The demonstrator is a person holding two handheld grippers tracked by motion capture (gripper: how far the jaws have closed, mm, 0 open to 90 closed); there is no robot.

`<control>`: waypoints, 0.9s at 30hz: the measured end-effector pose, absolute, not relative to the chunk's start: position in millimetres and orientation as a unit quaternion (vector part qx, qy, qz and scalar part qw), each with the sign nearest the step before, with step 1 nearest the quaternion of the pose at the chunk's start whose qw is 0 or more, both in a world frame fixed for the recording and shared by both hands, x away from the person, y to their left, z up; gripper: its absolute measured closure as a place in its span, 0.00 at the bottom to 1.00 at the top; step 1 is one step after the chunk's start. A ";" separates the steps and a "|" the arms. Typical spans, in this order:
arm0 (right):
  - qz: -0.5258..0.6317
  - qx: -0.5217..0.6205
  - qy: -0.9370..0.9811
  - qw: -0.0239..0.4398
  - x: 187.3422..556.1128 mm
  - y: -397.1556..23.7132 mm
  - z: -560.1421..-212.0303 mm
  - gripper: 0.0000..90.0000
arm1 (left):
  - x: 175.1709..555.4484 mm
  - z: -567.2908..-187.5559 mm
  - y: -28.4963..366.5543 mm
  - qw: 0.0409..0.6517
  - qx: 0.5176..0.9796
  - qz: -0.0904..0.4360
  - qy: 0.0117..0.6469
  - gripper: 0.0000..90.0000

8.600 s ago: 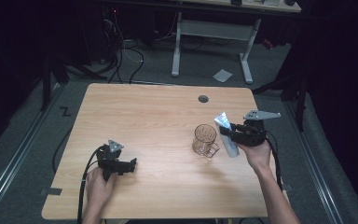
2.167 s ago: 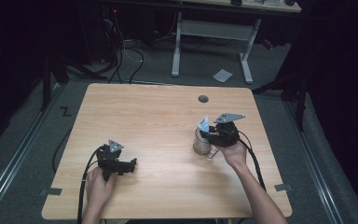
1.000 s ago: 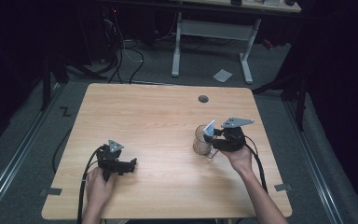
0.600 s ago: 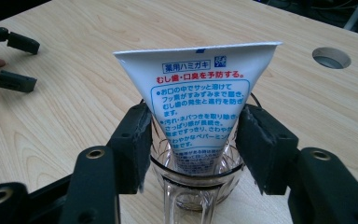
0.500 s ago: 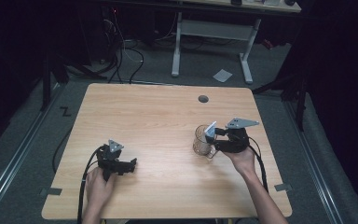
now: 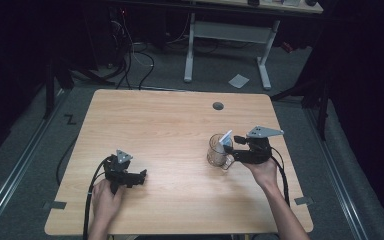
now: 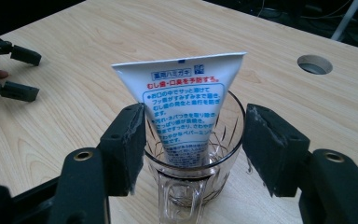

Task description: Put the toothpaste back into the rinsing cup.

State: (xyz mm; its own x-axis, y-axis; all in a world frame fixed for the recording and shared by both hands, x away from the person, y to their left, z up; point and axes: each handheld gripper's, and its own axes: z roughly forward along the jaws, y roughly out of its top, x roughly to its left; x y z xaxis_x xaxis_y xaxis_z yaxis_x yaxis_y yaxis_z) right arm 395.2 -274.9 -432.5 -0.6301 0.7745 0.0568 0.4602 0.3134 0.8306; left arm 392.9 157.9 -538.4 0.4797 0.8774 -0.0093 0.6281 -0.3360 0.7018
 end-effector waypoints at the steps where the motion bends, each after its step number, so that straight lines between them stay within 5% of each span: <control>1: 0.437 0.393 0.789 0.180 394.5 -275.7 -431.9 0.43 | 392.9 -538.4 157.9 0.328 0.795 0.190 0.473 0.01; 27: 0.466 0.418 0.754 0.200 385.7 -302.8 -418.9 0.44 | 392.9 -538.4 157.9 0.329 0.795 0.190 0.474 0.01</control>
